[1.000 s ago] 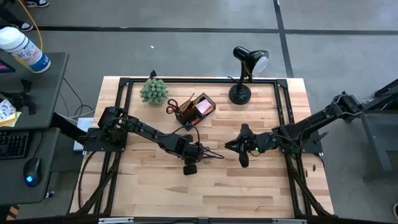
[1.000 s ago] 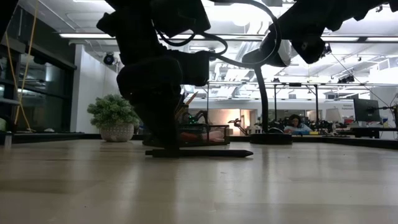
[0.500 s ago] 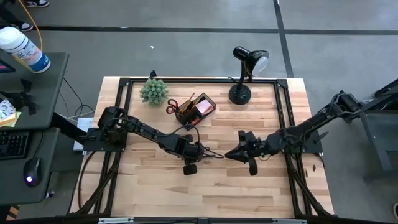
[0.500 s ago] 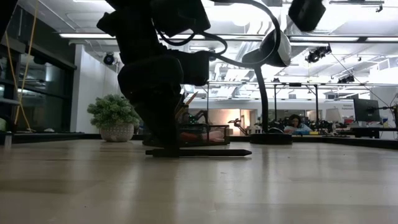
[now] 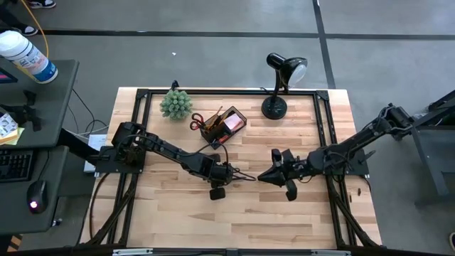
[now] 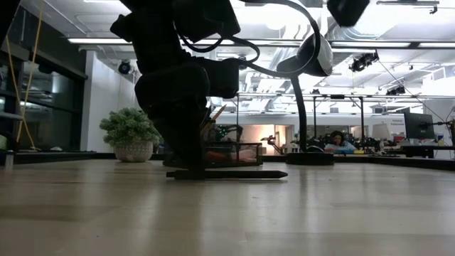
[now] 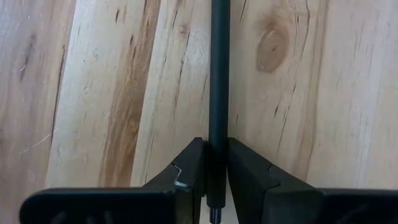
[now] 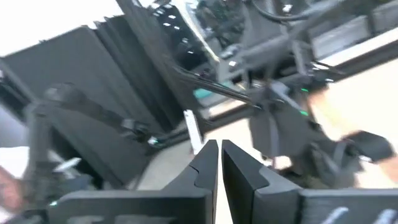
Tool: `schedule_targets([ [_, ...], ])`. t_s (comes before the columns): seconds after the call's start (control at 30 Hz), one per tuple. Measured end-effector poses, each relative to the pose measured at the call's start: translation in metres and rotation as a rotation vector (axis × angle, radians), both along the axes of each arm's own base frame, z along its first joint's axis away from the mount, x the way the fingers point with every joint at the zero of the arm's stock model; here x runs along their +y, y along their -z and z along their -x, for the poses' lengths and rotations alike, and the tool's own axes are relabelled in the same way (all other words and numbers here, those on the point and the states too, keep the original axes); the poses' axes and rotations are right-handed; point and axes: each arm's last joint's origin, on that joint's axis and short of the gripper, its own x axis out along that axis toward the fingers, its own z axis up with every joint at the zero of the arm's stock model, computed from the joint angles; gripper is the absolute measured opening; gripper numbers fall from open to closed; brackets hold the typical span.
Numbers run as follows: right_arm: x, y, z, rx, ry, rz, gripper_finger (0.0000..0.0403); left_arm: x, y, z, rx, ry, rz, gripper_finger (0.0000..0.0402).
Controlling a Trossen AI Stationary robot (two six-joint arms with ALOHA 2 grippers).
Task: Pick and place office supplies into organizer
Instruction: Put the black pen into the black desk organizer
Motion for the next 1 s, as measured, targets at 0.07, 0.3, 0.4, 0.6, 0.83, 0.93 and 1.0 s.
schedule_targets([
  [0.07,-0.001,0.003,0.0,0.031,0.031,0.022,0.0014,0.0,0.0,0.0,-0.001,0.0,0.0,0.005],
  [0.3,0.0,0.023,0.005,0.199,0.217,0.164,0.0013,0.0,0.0,0.0,-0.004,0.003,-0.002,0.0053],
  [0.4,0.003,0.029,0.01,0.255,0.269,0.202,0.0013,0.0,0.0,0.0,-0.001,0.003,-0.003,0.0053],
  [0.6,0.005,0.032,0.013,0.278,0.302,0.202,0.0013,0.0,0.0,0.0,0.0,0.012,-0.028,0.0046],
  [0.83,0.003,0.033,0.013,0.278,0.337,0.221,0.0013,0.0,-0.009,-0.004,-0.016,0.044,-0.067,0.0027],
  [0.93,0.003,0.035,0.014,0.3,0.337,0.247,0.0013,-0.001,-0.014,-0.009,-0.017,0.075,-0.087,0.0026],
  [1.0,0.002,0.037,0.015,0.32,0.337,0.263,0.0013,-0.001,-0.017,-0.011,-0.018,0.085,-0.099,0.0027],
])
